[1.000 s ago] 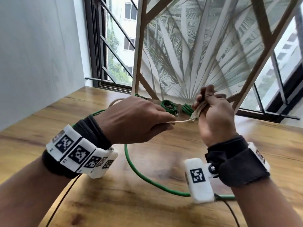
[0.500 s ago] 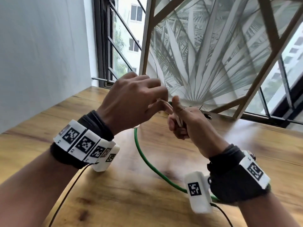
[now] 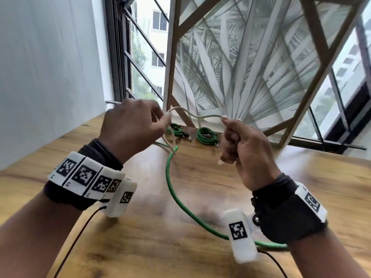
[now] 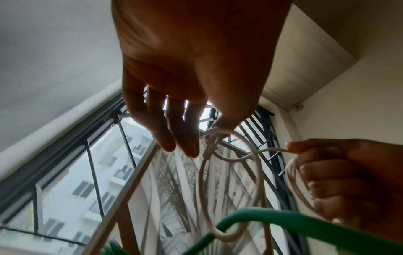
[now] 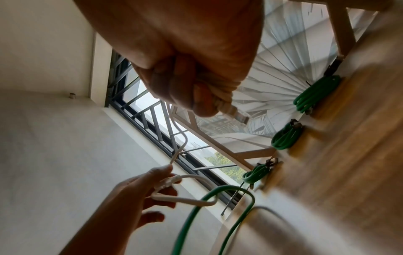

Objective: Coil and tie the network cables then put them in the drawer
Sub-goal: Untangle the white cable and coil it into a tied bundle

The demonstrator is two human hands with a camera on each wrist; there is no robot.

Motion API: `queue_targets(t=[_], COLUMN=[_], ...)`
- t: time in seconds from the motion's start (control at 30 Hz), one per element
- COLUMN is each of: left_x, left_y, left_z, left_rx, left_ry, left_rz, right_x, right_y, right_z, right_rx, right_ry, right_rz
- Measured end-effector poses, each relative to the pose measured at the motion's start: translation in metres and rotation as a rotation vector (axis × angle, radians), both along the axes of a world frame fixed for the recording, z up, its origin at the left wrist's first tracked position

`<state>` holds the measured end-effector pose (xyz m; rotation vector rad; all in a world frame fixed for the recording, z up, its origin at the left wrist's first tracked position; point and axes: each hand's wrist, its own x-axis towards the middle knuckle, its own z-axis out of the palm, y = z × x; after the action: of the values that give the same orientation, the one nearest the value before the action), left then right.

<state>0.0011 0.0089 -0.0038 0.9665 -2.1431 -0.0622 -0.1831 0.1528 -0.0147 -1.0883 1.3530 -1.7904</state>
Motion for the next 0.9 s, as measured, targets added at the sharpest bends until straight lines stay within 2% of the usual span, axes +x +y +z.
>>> queue_targets(t=[0.07,0.13,0.2,0.27,0.37,0.43,0.53,0.63,0.7,0.8,0.83,0.9], left_x=[-0.006,-0.011,-0.013,-0.013,-0.012,-0.012,-0.013,-0.013,-0.012,-0.01,-0.009,-0.005], left_y=[0.004,0.007,0.008,0.011,0.014,0.017,0.019,0.02,0.019,0.01,0.008,0.004], left_z=[-0.004,-0.007,-0.006,-0.002,0.006,0.01,0.011,0.009,0.005,-0.003,-0.005,-0.003], left_rx=[0.078,0.129,0.255,0.456,0.722,0.846,0.899,0.962,0.868,0.347,0.229,0.217], left_ry=[-0.082,-0.088,0.059,0.282,0.501,0.591,0.719,0.705,0.556,0.25,0.196,0.194], left_rz=[-0.051,-0.124,-0.251,-0.387,-0.515,-0.596,-0.668,-0.72,-0.678,-0.381,-0.303,-0.228], right_x=[0.001,0.002,0.002,0.002,0.003,0.004,0.004,0.0,-0.006,-0.016,-0.018,-0.023], right_y=[-0.001,-0.002,-0.003,-0.004,-0.003,-0.003,-0.003,-0.003,-0.001,0.0,0.001,0.001], right_z=[0.0,-0.001,-0.002,-0.002,-0.003,-0.004,-0.005,-0.004,-0.001,0.002,0.004,0.006], right_rx=[-0.021,-0.034,-0.043,-0.047,-0.051,-0.049,-0.058,-0.092,-0.118,-0.155,-0.166,-0.183], right_ry=[-0.052,-0.07,-0.073,-0.081,-0.075,-0.053,-0.045,-0.054,-0.061,-0.084,-0.094,-0.116], right_rz=[-0.011,-0.022,-0.039,-0.042,-0.031,-0.031,-0.041,-0.09,-0.126,-0.202,-0.232,-0.289])
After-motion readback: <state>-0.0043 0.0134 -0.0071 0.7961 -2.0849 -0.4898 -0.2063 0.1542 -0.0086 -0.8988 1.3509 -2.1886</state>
